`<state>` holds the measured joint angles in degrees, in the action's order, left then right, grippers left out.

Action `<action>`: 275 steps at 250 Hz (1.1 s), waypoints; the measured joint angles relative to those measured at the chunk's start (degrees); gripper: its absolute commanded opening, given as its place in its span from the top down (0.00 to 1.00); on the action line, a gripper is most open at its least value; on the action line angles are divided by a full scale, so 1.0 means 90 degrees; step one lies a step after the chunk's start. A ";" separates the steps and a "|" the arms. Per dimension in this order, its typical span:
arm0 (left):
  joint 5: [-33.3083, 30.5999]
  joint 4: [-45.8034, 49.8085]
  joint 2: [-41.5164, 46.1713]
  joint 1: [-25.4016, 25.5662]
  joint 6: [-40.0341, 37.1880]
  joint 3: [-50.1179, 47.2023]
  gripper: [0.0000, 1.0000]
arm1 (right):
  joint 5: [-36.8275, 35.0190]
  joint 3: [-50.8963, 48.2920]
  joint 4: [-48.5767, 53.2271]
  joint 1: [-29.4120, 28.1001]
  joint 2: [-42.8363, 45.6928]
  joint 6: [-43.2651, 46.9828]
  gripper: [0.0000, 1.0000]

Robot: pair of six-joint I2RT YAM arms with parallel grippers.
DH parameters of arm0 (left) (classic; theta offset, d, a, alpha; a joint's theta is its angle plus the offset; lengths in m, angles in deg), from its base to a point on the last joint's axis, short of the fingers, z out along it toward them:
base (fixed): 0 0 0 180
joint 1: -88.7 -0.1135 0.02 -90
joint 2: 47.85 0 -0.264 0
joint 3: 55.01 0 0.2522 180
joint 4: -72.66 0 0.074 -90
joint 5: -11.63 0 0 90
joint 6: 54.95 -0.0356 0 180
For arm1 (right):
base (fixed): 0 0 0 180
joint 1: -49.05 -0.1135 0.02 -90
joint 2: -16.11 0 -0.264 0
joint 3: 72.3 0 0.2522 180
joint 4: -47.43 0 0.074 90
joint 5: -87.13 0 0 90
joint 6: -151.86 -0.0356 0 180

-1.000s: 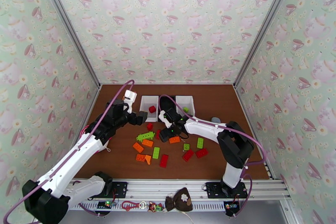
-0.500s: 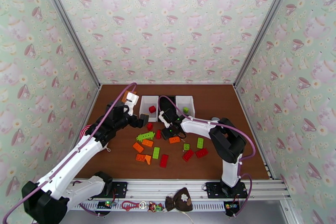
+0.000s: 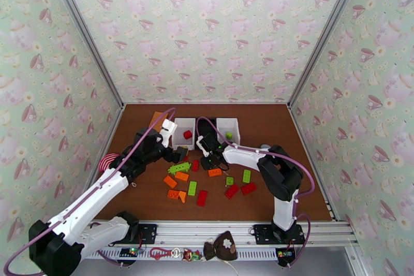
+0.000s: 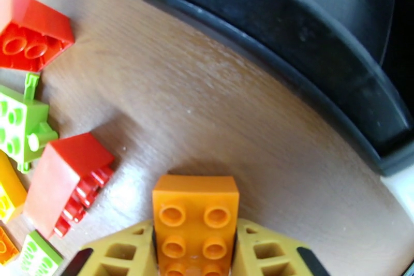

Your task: Sort the legos into containers by color

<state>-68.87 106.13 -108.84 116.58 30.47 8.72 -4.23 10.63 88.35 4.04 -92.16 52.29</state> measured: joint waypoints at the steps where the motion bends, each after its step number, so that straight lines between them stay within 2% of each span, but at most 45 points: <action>1: 0.0005 -0.0002 0.0000 0.0005 -0.0002 -0.0002 0.00 | -0.0005 -0.0010 -0.0002 0.0000 0.0015 -0.0010 0.69; 69: 0.0170 -0.0296 0.0000 0.0282 -0.0221 -0.0012 0.00 | -0.0483 -0.0291 -0.0274 0.0005 0.1103 -0.0282 0.70; 105: 0.0202 -0.0423 0.0000 0.0333 -0.0238 -0.0024 0.00 | -0.0561 -0.0153 -0.0561 0.0146 0.1290 -0.0362 0.68; 139: 0.0209 -0.0508 0.0029 0.0376 -0.0238 -0.0143 0.00 | -0.0430 0.0355 -0.0806 0.0503 0.1010 -0.0418 0.62; 173: 0.0209 -0.0510 0.0029 0.0389 -0.0240 -0.0226 0.00 | -0.0398 0.0906 -0.1030 0.0765 0.0508 -0.0408 0.62; 275: 0.0211 -0.0704 0.0022 0.0425 -0.0267 -0.0321 0.00 | -0.0537 0.2018 -0.1137 0.0862 -0.0925 -0.0168 0.60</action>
<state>-66.97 99.79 -108.65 120.41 28.07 5.84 -9.06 28.79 78.12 11.80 -100.48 50.78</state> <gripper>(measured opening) 0.999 0.388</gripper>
